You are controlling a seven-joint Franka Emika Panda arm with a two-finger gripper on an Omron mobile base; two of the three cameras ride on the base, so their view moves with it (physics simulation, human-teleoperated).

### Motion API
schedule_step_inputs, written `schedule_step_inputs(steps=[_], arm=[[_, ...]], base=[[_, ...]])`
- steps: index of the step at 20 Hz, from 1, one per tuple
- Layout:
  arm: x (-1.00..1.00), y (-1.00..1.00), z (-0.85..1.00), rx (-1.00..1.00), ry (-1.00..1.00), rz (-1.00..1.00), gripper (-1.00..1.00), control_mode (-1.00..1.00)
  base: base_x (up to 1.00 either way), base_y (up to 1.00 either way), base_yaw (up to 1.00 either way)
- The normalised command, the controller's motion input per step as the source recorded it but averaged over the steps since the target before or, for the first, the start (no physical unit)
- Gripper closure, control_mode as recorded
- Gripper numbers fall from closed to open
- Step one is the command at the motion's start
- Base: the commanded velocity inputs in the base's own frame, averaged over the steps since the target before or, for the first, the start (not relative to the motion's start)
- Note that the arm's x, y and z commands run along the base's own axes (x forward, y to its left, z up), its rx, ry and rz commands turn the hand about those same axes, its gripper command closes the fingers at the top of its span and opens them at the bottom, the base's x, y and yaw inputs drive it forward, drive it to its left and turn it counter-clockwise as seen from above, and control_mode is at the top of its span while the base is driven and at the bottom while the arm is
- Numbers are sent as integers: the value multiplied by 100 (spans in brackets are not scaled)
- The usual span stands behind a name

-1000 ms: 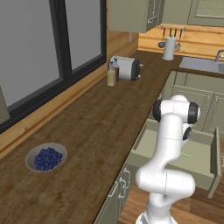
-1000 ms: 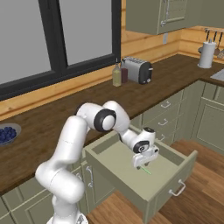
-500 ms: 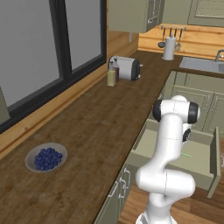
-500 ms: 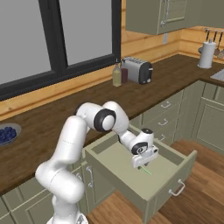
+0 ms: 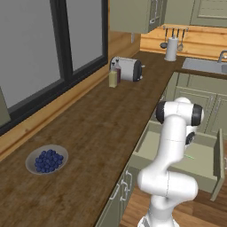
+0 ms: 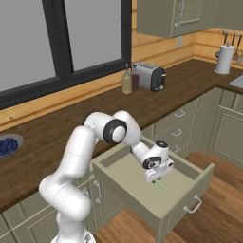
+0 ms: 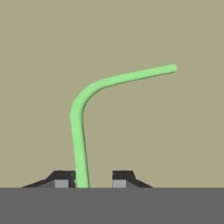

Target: Take a straw from the drawer in front and place it inside the glass cup on the dining counter.

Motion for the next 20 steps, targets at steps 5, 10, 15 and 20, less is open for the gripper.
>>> schedule_step_inputs(steps=[5, 10, 15, 20], arm=[[0, 0, 1, 0, 1, 0, 100, -100], [0, 0, 60, -2, 0, -1, 100, -100], [-17, 1, 99, -8, -5, 0, 100, -100], [-18, 8, 100, -11, -12, 0, 100, -100]], base=[[0, 0, 0], [0, 0, 0], [0, 0, 0], [0, 0, 0]])
